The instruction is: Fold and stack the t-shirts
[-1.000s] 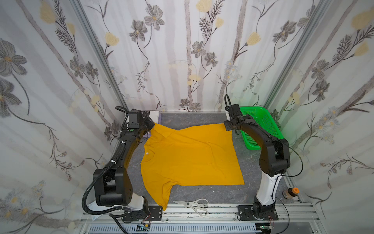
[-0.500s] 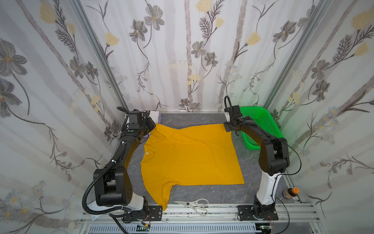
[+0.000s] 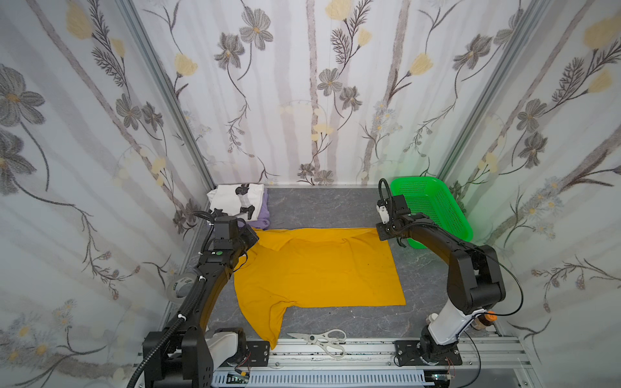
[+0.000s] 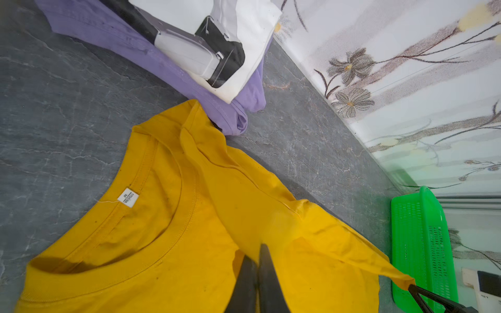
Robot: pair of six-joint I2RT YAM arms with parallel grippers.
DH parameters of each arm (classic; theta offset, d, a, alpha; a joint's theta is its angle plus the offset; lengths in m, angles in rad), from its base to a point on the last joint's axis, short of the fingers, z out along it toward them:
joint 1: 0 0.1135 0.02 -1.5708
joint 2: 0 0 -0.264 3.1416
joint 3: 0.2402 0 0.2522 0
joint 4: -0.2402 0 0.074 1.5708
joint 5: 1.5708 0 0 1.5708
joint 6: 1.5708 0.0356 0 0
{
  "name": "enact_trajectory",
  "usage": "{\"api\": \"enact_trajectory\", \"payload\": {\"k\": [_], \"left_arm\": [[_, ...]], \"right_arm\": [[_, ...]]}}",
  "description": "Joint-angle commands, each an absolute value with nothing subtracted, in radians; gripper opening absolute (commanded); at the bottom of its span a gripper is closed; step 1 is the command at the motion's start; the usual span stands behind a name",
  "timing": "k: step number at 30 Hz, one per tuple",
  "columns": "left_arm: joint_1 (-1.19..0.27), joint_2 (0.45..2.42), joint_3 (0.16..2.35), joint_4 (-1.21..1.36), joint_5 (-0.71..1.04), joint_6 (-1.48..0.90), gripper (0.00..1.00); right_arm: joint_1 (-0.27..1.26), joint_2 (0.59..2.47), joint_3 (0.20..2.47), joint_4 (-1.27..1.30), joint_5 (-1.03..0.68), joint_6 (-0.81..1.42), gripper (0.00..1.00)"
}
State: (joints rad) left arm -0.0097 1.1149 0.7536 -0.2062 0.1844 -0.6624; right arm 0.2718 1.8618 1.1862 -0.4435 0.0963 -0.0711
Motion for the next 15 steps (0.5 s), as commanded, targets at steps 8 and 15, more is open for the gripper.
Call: {"api": "enact_trajectory", "payload": {"k": [8, 15], "left_arm": [[-0.011, 0.992, 0.661, -0.287, 0.147, -0.688, 0.00], [-0.011, 0.885, 0.677, -0.380, 0.129, -0.687, 0.00]], "right_arm": [[0.333, 1.803, 1.048, -0.446, 0.237, 0.004, 0.00], [0.332, 1.727, 1.004, -0.486, 0.376, 0.071, 0.00]]}}
